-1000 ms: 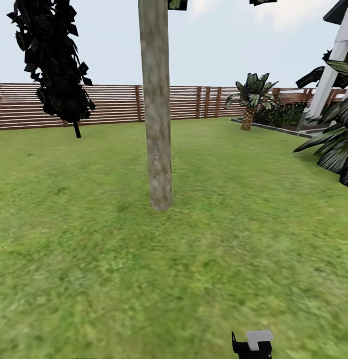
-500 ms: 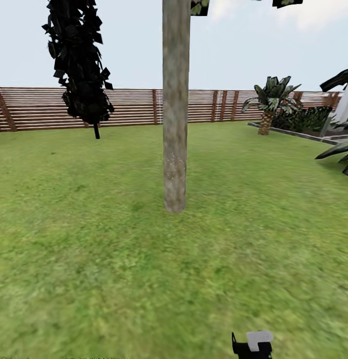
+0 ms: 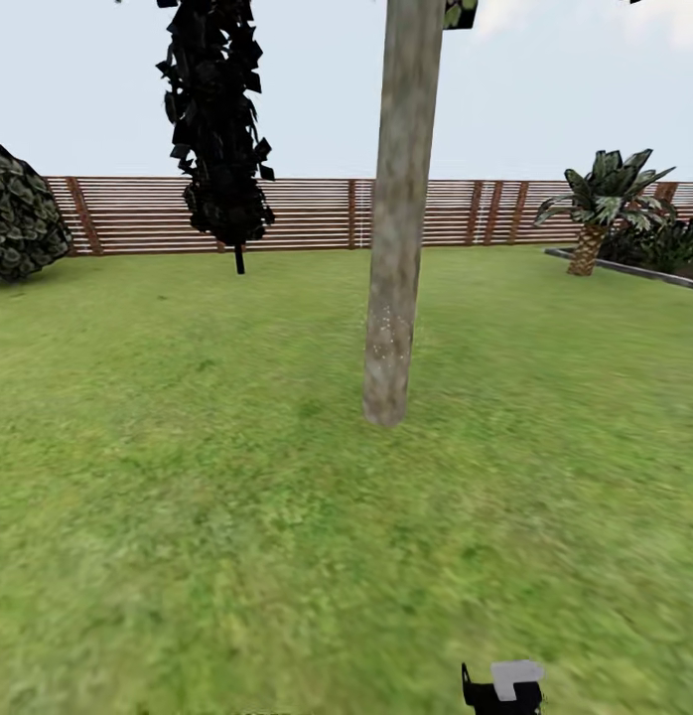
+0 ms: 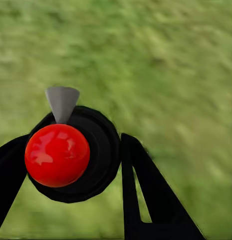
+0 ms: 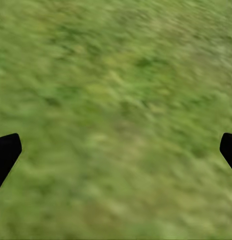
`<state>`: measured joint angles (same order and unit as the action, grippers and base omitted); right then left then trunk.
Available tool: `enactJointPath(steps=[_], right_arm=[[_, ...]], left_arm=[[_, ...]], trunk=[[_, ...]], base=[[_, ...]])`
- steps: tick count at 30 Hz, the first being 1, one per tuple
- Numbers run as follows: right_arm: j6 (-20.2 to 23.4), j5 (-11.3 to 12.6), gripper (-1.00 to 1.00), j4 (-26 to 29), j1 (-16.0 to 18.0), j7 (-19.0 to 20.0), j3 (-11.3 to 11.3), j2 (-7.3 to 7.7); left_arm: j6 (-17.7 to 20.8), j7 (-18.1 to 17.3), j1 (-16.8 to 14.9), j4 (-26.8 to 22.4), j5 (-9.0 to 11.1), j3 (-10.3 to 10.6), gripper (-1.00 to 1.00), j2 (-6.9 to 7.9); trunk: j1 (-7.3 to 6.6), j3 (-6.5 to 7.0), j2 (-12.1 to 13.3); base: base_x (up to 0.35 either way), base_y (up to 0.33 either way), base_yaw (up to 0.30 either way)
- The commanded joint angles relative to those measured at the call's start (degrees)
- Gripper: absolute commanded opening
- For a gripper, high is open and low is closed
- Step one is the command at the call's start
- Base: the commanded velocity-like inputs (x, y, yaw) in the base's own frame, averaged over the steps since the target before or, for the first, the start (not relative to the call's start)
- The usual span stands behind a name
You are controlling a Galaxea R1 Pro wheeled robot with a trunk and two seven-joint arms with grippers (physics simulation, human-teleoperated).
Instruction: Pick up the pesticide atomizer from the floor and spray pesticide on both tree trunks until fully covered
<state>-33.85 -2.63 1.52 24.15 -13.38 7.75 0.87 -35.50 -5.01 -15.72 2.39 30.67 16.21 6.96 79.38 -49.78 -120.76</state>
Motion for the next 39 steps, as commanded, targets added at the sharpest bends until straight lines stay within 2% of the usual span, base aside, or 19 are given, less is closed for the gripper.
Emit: enactJointPath(steps=[1, 39], right_arm=[[0.01, -0.28, 1.0, -0.02, 0.02, -0.59, 0.46, 0.01], [0.07, -0.36, 1.0, -0.11, 0.02, -0.59, 0.51, -0.34]], left_arm=[[-0.27, -0.52, -0.1, 0.25, 0.62, 0.23, -1.0, -0.02], [-0.27, -0.52, -0.1, 0.25, 0.62, 0.23, -1.0, -0.02]], trunk=[[-0.01, -0.05, -0.02], [-0.01, -0.73, -0.02]], base=[[0.0, 0.0, 0.284], [0.0, 0.0, 0.284]])
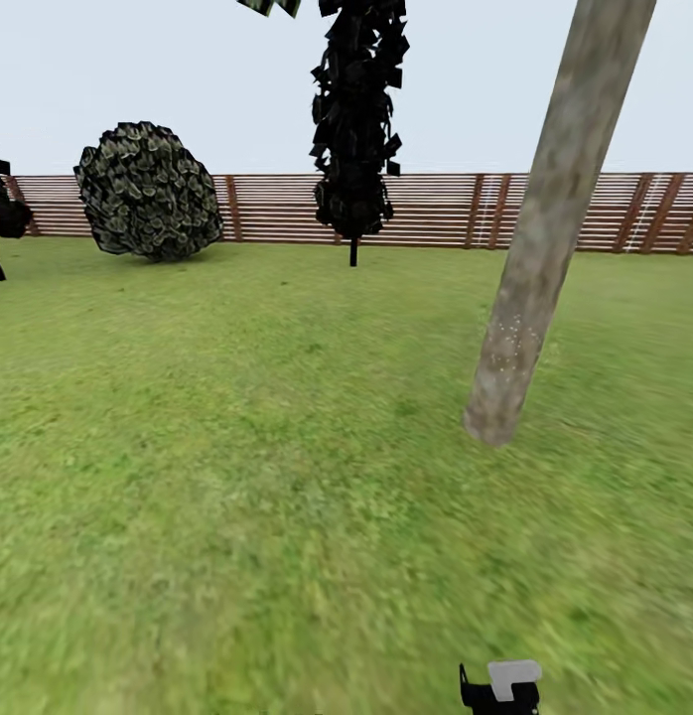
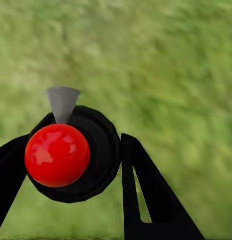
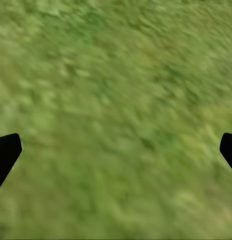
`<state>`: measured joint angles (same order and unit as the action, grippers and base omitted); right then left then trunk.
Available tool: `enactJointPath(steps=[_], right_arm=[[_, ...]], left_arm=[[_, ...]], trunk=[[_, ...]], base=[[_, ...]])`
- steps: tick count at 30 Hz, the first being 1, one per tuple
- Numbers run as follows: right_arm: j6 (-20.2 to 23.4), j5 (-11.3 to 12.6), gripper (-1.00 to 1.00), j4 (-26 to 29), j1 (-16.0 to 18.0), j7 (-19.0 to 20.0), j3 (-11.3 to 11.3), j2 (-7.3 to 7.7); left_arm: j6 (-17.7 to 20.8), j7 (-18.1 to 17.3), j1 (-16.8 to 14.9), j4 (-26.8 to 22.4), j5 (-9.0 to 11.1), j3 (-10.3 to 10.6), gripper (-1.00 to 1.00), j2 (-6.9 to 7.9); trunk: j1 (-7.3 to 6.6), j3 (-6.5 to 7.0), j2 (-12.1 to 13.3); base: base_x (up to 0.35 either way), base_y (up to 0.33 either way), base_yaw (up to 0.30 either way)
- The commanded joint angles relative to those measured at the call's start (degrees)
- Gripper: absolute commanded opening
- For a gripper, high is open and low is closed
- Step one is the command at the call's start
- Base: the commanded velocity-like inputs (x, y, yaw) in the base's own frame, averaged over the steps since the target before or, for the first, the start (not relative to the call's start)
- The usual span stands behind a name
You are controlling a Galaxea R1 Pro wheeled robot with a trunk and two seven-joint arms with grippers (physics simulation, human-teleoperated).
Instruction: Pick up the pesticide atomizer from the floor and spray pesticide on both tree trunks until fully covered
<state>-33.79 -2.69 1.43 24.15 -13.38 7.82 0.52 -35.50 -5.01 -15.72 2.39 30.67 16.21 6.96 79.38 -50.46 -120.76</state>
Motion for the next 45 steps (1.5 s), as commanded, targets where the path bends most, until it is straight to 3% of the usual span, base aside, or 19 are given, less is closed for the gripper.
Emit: enactJointPath(steps=[1, 11, 15, 18, 20, 22, 24, 37, 45], right_arm=[[0.02, -0.3, 1.0, -0.02, 0.02, -0.6, 0.45, 0.01], [0.03, -0.34, 1.0, 0.01, 0.02, -0.6, 0.45, 0.01], [-0.01, -0.38, 1.0, -0.02, 0.02, -0.6, 0.45, 0.01], [0.03, -0.38, 1.0, -0.02, 0.02, -0.6, 0.45, 0.01], [0.03, -0.39, 1.0, -0.02, 0.02, -0.6, 0.45, 0.01], [0.03, -0.39, 1.0, 0.02, 0.02, -0.6, 0.45, 0.01], [0.04, -0.39, 1.0, 0.05, 0.02, -0.6, 0.45, 0.01], [0.02, -0.3, 1.0, 0.06, 0.02, -0.62, 0.39, 0.03], [-0.05, -0.3, 1.0, 0.06, 0.02, -0.68, 0.43, 0.11]], left_arm=[[-0.27, -0.52, -0.1, 0.25, 0.62, 0.23, -1.0, -0.02], [-0.32, -0.85, -0.1, 0.25, 0.51, 0.25, -1.0, -0.02], [-0.53, -0.73, -0.1, 0.01, 0.39, 0.31, -1.0, -2.38], [-1.11, -0.57, -0.16, -0.63, 0.54, 0.35, -1.0, -2.61], [-1.43, -0.48, -0.49, -2.53, 0.96, 0.22, -1.0, -1.12], [-1.42, -1.0, -0.57, -8.67, 1.79, 0.09, -1.0, 1.61], [-1.4, -1.19, -0.49, -10.65, 1.82, 0.12, -1.0, 2.18], [-0.09, 0.18, -0.43, -11.53, 1.15, 0.46, -1.0, 2.41], [7.7, 4.06, -1.02, -11.96, 1.06, 0.74, -1.0, 2.48]], trunk=[[-0.01, -0.07, -0.02], [-0.01, -0.27, -0.02], [-0.01, -0.35, -0.02], [-0.01, -0.41, -0.02], [-0.01, -0.44, -0.02], [-0.01, -0.47, -0.02], [-0.01, -0.48, -0.02], [-0.01, -0.49, -0.02], [-0.01, -0.49, -0.02]], base=[[0.0, 0.0, 0.284], [0.0, 0.0, 0.284], [0.0, 0.0, 0.284], [0.0, 0.0, 0.284], [0.0, 0.0, 0.284], [0.0, 0.0, 0.284], [0.0, 0.0, 0.284], [0.0, 0.0, 0.284], [0.0, 0.0, 0.284]])
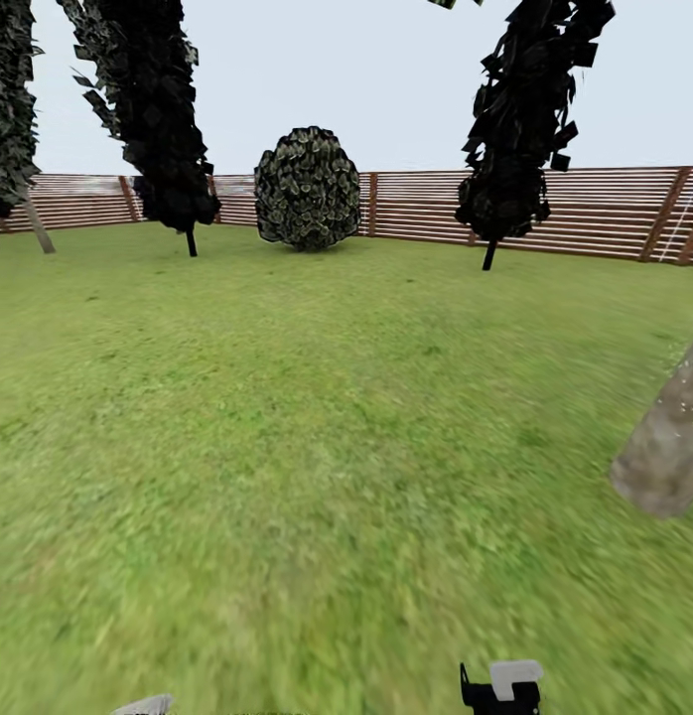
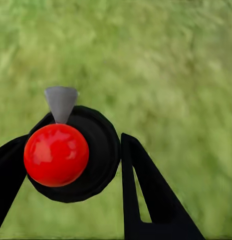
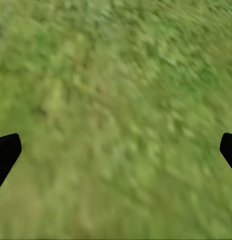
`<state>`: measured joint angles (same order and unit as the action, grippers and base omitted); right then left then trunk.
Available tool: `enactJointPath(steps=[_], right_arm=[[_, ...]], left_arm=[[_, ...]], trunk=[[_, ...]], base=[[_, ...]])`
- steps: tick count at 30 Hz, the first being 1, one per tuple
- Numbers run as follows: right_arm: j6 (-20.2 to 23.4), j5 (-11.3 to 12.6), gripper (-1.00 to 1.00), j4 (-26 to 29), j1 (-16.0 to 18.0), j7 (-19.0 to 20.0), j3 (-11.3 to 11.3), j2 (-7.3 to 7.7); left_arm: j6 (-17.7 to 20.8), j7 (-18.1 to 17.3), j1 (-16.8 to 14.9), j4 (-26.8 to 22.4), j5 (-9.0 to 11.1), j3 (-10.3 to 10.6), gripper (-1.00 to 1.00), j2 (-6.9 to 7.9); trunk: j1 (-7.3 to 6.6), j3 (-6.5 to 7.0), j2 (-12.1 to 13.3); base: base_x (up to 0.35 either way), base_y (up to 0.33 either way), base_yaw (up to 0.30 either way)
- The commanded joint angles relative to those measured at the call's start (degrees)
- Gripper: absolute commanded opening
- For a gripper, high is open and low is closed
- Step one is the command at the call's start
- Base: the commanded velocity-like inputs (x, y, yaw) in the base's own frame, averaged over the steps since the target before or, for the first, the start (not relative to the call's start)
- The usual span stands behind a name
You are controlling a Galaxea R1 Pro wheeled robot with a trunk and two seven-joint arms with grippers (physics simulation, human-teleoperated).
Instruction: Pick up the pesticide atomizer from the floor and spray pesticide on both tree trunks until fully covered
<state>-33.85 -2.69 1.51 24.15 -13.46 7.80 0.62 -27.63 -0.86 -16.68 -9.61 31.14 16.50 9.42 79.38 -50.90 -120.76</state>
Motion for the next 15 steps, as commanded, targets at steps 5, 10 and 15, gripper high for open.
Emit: enactJointPath(steps=[5, 10, 15], right_arm=[[0.01, -0.3, 1.0, -0.02, 0.02, -0.6, 0.38, 0.06], [0.01, -0.3, 1.0, -0.02, 0.02, -0.6, 0.39, 0.08], [0.01, -0.3, 1.0, -0.02, 0.02, -0.57, 0.46, 0.02]], left_arm=[[0.28, -0.26, -0.07, -1.0, -3.46, 2.32, -1.0, 0.09], [0.69, 0.28, 0.14, -1.03, -7.02, 2.58, -1.0, -0.14], [1.01, 0.85, 0.55, -0.21, -6.61, 1.99, -1.0, -0.66]], trunk=[[-0.01, -0.05, -0.02], [-0.01, -0.05, -0.02], [-0.01, -0.05, -0.02]], base=[[0.0, 0.0, 0.284], [0.0, 0.0, 0.284], [0.0, 0.0, 0.284]])
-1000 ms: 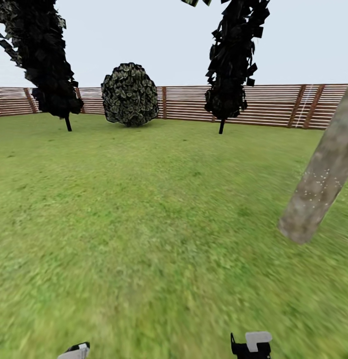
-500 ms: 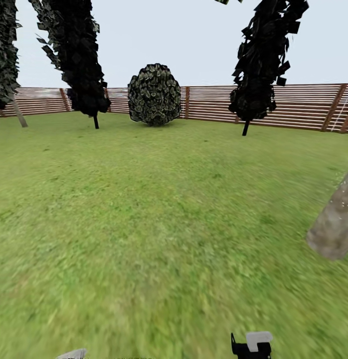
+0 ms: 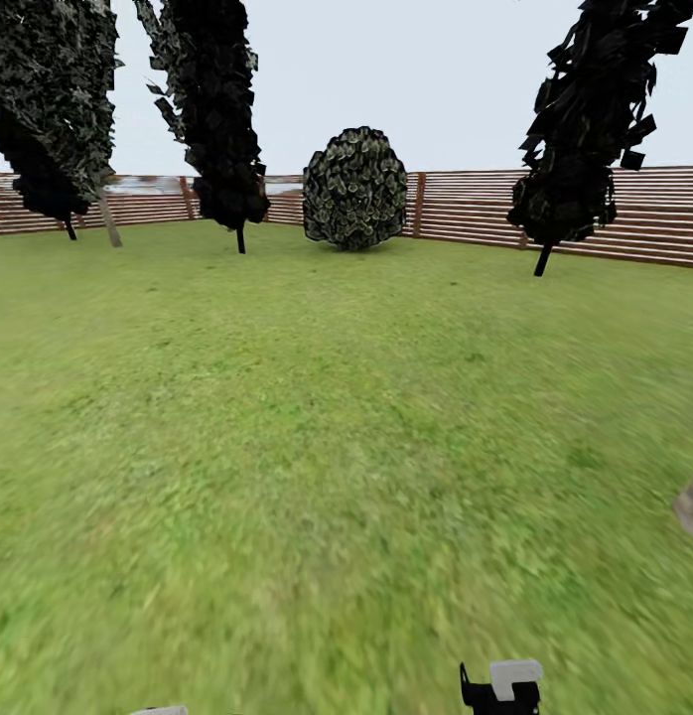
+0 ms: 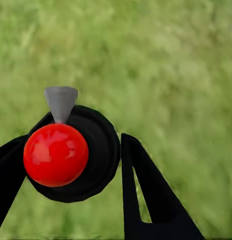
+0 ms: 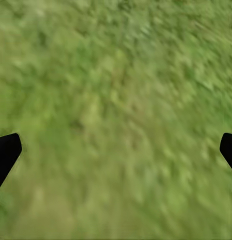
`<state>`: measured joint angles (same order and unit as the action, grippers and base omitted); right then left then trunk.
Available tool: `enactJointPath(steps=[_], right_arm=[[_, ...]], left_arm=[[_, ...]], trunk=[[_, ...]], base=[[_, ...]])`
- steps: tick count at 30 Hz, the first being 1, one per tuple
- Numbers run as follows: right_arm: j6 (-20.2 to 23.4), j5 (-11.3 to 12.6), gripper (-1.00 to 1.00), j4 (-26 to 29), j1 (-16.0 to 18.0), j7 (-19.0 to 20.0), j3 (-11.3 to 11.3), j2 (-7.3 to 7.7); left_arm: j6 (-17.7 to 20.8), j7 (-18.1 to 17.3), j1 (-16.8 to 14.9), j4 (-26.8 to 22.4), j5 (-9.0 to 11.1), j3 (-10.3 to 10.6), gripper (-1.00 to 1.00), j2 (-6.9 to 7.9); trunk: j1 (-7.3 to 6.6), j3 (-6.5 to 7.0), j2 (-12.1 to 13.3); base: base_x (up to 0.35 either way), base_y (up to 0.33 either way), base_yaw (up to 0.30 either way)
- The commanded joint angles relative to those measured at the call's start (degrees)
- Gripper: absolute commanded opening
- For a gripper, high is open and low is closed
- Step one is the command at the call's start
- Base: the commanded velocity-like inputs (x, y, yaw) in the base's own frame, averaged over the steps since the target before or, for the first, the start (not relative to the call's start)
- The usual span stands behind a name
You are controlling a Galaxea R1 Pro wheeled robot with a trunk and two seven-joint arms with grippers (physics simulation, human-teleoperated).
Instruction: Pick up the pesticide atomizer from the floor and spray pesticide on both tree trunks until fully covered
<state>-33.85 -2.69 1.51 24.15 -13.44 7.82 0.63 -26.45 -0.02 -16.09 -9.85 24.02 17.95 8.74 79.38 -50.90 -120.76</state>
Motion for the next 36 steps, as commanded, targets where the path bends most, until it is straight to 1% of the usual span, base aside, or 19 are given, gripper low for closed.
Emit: enactJointPath(steps=[1, 2, 4, 6, 7, 11, 15, 21, 36], right_arm=[[0.01, -0.31, 1.0, -0.02, 0.02, -0.59, 0.44, 0.0], [0.01, -0.34, 1.0, -0.02, 0.02, -0.6, 0.44, 0.0], [0.01, -0.31, 1.0, -0.02, 0.02, -0.61, 0.44, -0.01], [0.01, -0.3, 1.0, -0.02, 0.02, -0.62, 0.44, -0.01], [0.01, -0.3, 1.0, -0.02, 0.02, -0.62, 0.42, -0.01], [0.01, -0.3, 1.0, -0.02, 0.02, -0.62, 0.36, 0.05], [0.01, -0.3, 1.0, -0.02, 0.02, -0.62, 0.42, 0.03], [0.01, -0.31, 1.0, -0.02, 0.02, -0.62, 0.43, 0.03], [0.01, -0.3, 1.0, -0.02, 0.02, -0.62, 0.44, -0.01]], left_arm=[[-0.15, 0.53, -0.03, 0.12, 1.08, 0.2, -1.0, 0.03], [-0.16, 1.95, 0.03, 0.15, 2.18, -0.58, -1.0, 0.04], [-0.22, 4.73, 0.09, 0.18, 3.64, -1.64, -1.0, 0.06], [-0.5, 5.9, 0.06, -0.09, 4.1, -1.89, -1.0, 0.2], [-0.6, 6.2, 0.03, -0.23, 4.02, -1.86, -1.0, 0.09], [-0.69, 6.39, 0.0, -0.4, 3.89, -1.79, -1.0, -0.02], [-0.86, 6.44, 0.0, -0.46, 3.92, -1.78, -1.0, -0.04], [-0.97, 6.47, 0.0, -0.55, 4.1, -1.89, -1.0, -0.04], [-0.66, 6.44, 0.0, -0.52, 4.52, -2.09, -1.0, 0.05]], trunk=[[-0.01, -0.05, -0.02], [-0.01, -0.05, -0.02], [-0.01, -0.05, -0.02], [-0.01, -0.05, -0.02], [-0.01, -0.05, -0.02], [-0.01, -0.05, -0.02], [-0.01, -0.05, -0.02], [-0.01, -0.05, -0.02], [-0.01, -0.05, -0.02]], base=[[0.0, 0.0, 0.284], [0.0, 0.0, 0.284], [0.0, 0.0, 0.284], [0.0, 0.0, 0.284], [0.0, 0.0, 0.284], [0.025, -0.005, 0.284], [0.129, -0.159, 0.284], [-0.153, -0.169, 0.284], [-0.009, -0.007, 0.284]])
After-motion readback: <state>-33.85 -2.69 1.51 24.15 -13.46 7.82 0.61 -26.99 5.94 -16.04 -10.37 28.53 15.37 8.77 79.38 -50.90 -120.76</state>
